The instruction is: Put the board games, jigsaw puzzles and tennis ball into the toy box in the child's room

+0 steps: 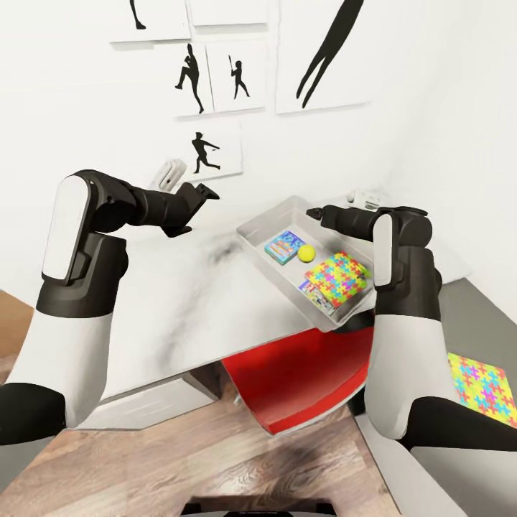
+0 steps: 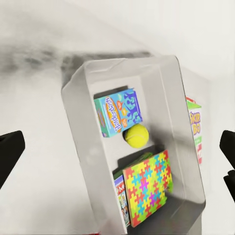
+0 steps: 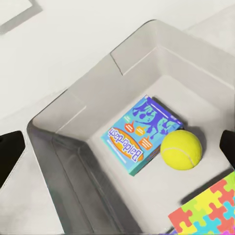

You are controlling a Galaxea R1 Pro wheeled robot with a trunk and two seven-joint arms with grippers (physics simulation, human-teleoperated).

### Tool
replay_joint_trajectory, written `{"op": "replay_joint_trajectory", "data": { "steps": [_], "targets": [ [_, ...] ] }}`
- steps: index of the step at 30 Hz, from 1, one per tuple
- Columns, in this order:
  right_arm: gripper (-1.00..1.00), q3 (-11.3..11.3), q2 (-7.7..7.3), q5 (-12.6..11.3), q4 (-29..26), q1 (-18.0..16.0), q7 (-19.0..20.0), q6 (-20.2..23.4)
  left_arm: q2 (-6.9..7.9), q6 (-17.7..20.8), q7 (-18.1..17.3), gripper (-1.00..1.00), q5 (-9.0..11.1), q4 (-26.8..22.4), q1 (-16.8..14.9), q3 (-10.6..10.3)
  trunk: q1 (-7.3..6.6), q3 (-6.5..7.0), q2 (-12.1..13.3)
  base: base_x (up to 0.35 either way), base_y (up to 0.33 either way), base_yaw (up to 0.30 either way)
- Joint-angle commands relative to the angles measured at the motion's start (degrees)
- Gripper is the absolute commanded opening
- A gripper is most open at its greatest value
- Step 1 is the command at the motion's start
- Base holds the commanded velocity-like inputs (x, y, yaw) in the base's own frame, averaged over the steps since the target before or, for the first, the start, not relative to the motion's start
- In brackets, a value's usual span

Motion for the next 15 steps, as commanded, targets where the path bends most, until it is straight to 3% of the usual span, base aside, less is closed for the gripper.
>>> {"op": "replay_joint_trajectory", "data": {
  "steps": [1,6,15],
  "targets": [
    [1.0,-0.2,0.05,-0.1,0.0,0.0,0.1,0.3,0.03,0.5,0.4,1.0,0.2,0.0,-0.1,-0.1,0.03,-0.09,-0.1,0.0,-0.002,0.267],
    [1.0,-0.1,0.05,0.0,0.0,0.0,0.2,0.3,-0.02,0.6,0.4,1.0,0.1,0.0,-0.1,-0.1,0.03,-0.09,-0.1,0.0,-0.074,0.213],
    [1.0,0.0,0.04,0.0,0.0,0.1,0.1,0.3,0.01,0.6,0.4,1.0,0.0,0.0,-0.1,-0.1,0.03,-0.09,-0.1,0.0,-0.212,0.045]
  ]
}}
